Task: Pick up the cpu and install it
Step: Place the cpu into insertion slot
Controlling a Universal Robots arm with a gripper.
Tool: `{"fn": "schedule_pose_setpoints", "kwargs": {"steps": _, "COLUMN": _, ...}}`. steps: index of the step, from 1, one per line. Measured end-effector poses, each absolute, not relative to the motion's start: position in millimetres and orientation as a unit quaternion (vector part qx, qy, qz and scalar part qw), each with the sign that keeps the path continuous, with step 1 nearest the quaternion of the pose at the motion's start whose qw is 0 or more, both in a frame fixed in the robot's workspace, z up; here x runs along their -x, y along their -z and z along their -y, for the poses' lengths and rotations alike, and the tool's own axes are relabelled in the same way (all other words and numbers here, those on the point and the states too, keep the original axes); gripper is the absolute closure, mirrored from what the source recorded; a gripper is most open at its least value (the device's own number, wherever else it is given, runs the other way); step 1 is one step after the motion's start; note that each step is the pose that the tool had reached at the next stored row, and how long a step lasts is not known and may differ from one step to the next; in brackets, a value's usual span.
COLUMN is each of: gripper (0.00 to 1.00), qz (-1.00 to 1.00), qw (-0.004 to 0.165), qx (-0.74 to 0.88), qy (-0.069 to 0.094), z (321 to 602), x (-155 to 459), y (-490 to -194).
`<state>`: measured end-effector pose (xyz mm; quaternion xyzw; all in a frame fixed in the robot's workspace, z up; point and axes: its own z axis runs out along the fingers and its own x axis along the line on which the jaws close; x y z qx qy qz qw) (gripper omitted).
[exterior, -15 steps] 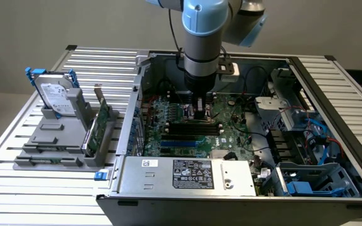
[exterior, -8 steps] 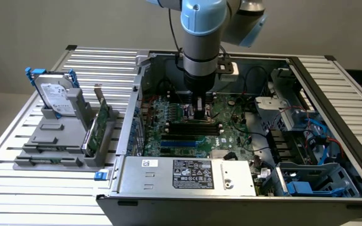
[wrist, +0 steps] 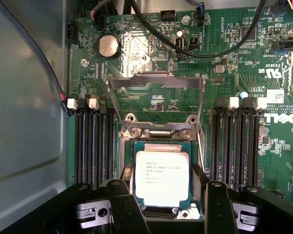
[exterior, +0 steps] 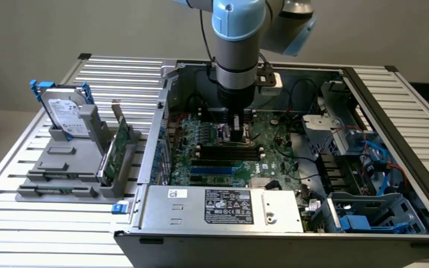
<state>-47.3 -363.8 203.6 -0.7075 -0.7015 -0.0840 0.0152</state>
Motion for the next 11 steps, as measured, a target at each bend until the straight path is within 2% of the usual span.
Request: {"fn": "schedule_pose_setpoints", "kwargs": {"steps": 11, "gripper": 0.45, "qz": 0.702, "qw": 0.007, "qx": 0.707, "qy": 0.087, "z": 361.9, "x": 51.8, "y": -203.6}}
